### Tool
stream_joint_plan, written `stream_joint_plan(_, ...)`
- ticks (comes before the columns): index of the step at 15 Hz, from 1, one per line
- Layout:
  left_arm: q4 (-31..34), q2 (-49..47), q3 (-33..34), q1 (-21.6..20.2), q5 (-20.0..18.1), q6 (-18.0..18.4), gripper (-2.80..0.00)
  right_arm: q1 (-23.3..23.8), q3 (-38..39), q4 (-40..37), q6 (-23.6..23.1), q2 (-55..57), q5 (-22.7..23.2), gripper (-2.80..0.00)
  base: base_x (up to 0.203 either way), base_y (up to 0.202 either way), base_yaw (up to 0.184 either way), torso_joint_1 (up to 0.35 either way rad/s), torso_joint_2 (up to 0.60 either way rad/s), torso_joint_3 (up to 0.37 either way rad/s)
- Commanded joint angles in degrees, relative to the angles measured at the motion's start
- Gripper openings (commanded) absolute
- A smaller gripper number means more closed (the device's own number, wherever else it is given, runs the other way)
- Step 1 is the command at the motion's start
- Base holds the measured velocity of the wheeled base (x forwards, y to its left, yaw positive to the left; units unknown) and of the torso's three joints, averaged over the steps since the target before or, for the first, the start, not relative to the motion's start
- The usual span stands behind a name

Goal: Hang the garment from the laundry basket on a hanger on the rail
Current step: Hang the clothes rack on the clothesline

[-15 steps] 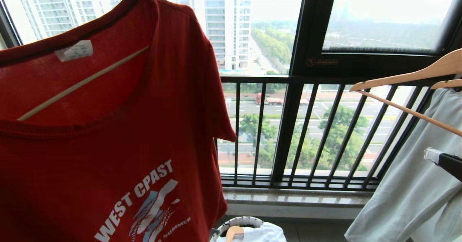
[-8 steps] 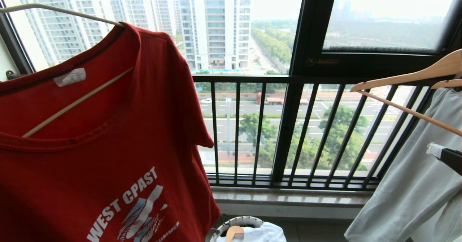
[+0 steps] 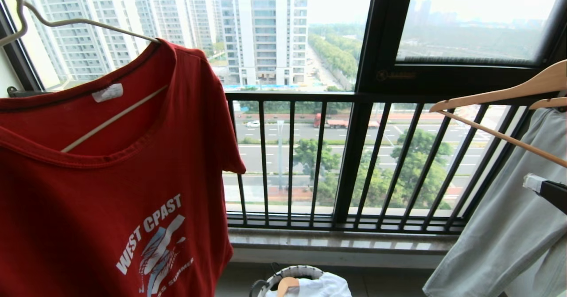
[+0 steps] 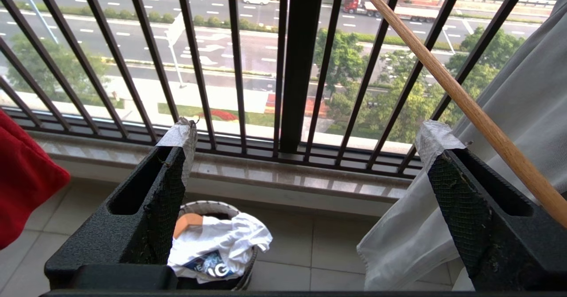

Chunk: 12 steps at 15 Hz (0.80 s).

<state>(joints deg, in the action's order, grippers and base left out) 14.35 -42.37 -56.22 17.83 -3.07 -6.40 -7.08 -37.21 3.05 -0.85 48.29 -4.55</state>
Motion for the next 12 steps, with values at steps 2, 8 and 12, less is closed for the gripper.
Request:
stream_joint_plan(2, -5.12, -7.06, 0.83, 0.01, 3.04, -0.32, -2.8, -0.04, -0.24, 0.12, -0.11, 0.14, -0.02, 0.0, 0.0, 0.0, 0.0, 0.0, 0.0, 0.0)
stream_joint_plan(8, -6.35, -10.98, 0.96, 0.01, 3.24, -0.11, -2.8, -0.04, -0.24, 0.12, -0.38, 0.4, 0.06, 0.0, 0.0, 0.0, 0.0, 0.0, 0.0, 0.0)
stream_joint_plan(12, -7.44, -12.07, 0.94, 0.01, 3.24, -0.02, -2.8, -0.04, -0.74, 0.12, -0.59, 0.4, -0.02, 0.0, 0.0, 0.0, 0.0, 0.0, 0.0, 0.0)
